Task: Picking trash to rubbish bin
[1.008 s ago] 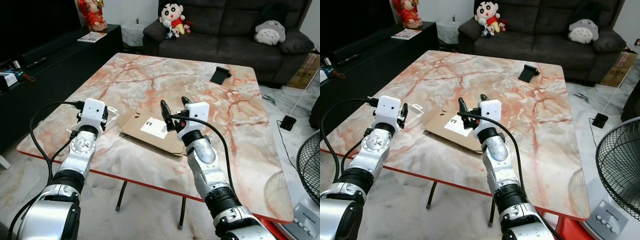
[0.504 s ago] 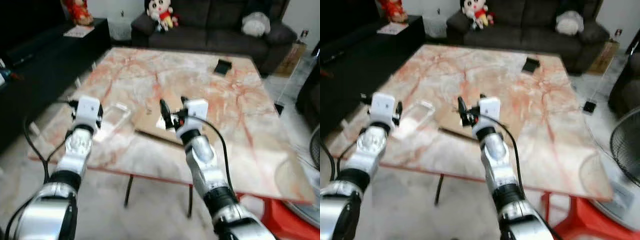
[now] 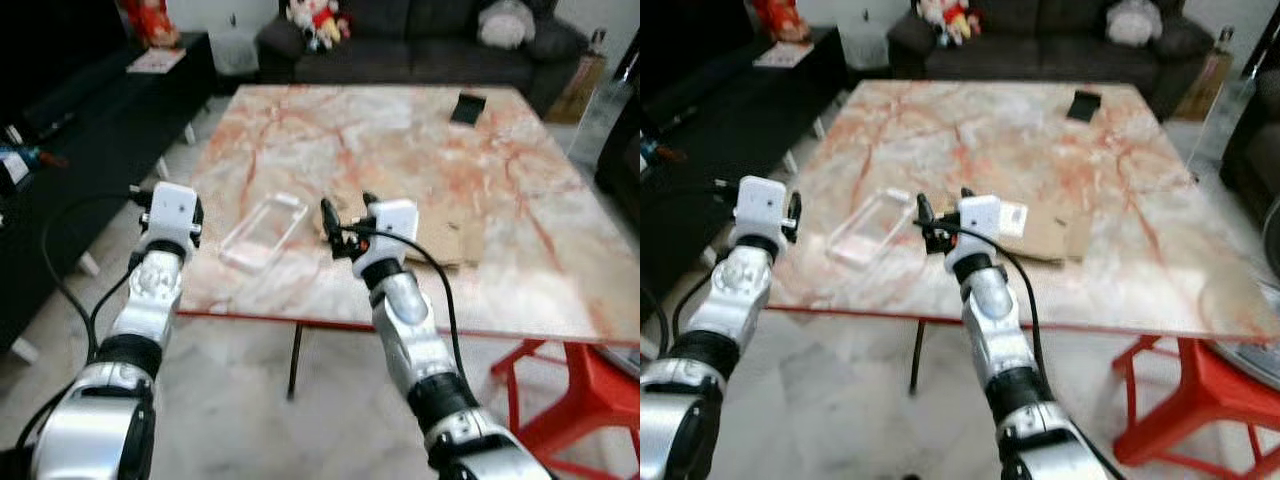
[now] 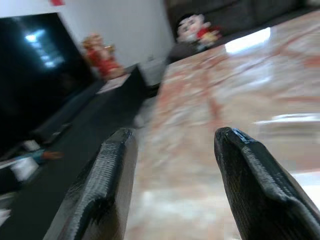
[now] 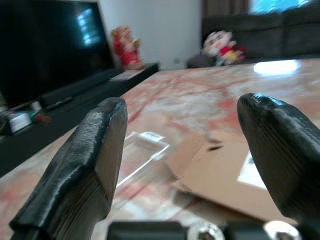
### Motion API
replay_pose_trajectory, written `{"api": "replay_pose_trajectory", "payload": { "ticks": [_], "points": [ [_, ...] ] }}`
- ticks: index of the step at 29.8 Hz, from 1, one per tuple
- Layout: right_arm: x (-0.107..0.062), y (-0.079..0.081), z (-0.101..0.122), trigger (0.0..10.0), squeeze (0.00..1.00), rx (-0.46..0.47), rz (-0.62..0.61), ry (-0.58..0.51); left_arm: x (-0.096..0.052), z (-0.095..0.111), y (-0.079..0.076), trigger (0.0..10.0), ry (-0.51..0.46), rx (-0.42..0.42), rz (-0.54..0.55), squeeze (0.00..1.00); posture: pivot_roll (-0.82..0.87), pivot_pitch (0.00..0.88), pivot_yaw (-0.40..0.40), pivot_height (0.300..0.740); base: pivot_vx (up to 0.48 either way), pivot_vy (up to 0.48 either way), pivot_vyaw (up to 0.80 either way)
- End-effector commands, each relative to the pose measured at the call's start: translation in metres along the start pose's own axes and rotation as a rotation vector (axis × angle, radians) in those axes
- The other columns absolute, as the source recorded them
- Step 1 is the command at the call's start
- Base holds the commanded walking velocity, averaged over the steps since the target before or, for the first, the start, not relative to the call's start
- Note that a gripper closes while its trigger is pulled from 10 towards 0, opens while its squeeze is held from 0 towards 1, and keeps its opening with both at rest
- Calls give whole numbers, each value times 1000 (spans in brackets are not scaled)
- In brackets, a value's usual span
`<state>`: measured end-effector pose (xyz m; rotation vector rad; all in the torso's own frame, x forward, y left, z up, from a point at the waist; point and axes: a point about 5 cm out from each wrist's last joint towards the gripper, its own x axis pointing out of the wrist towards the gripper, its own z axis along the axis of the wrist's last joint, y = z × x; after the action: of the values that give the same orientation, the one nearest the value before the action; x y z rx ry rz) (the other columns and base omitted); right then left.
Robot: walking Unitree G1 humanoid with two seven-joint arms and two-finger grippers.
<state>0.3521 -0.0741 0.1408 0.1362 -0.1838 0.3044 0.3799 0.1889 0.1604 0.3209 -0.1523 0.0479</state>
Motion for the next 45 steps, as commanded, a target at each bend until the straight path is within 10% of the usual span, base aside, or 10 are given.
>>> {"api": "replay_pose_trajectory", "payload": {
  "ticks": [1,12,45],
  "points": [
    [4,6,4,10000,0,9,13,-14,3,6,7,10000,-16,-30,15,0,-34,25,-4,740,0,0,0],
    [4,5,3,10000,0,28,-8,-9,0,12,-30,10000,-43,-72,-80,0,-30,24,2,740,211,0,-291],
    [6,7,7,10000,0,15,0,-35,-6,11,-40,10000,-53,-84,-225,0,-27,21,0,740,322,0,-17]
  ]
}}
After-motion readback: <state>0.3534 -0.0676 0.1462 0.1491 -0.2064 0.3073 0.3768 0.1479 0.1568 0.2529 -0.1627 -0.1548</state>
